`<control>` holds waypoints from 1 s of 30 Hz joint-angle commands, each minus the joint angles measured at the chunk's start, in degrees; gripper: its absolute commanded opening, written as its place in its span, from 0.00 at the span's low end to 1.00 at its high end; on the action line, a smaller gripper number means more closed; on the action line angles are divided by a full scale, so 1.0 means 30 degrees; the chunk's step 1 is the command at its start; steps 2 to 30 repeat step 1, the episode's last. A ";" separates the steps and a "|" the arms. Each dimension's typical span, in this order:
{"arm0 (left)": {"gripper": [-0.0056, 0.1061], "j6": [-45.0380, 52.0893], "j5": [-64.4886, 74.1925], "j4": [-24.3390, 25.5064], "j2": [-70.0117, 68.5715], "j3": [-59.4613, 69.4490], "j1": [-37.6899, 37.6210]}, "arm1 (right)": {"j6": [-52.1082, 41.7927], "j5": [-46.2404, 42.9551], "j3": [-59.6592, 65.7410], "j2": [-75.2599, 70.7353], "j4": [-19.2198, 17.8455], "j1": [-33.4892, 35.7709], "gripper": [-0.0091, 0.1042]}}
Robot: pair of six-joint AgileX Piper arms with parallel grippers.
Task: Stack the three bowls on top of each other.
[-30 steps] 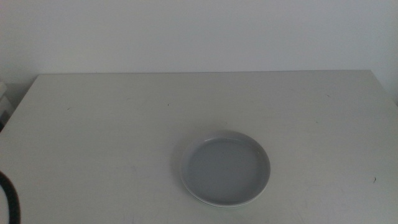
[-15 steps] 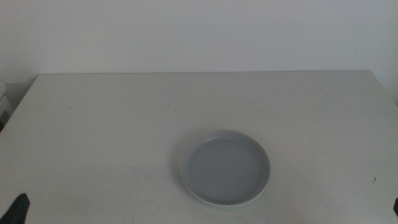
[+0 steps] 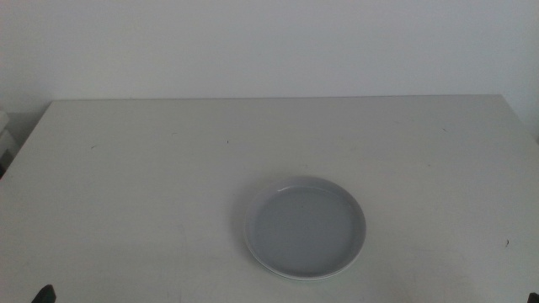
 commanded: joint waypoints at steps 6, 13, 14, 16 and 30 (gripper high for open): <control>0.99 -0.0051 -0.1464 -0.0290 -0.0208 -0.0083 0.0017 | -0.0071 -0.1536 -0.0108 -0.0431 -0.0229 -0.0122 0.66; 0.99 -0.0051 -0.1464 -0.0290 -0.0208 -0.0083 0.0017 | -0.0071 -0.1536 -0.0108 -0.0431 -0.0229 -0.0122 0.66; 0.99 -0.0051 -0.1464 -0.0290 -0.0208 -0.0083 0.0017 | -0.0071 -0.1536 -0.0108 -0.0431 -0.0229 -0.0122 0.66; 0.99 -0.0051 -0.1464 -0.0290 -0.0208 -0.0083 0.0017 | -0.0071 -0.1536 -0.0108 -0.0431 -0.0229 -0.0122 0.66; 0.99 -0.0051 -0.1464 -0.0290 -0.0208 -0.0083 0.0017 | -0.0071 -0.1536 -0.0108 -0.0431 -0.0229 -0.0122 0.66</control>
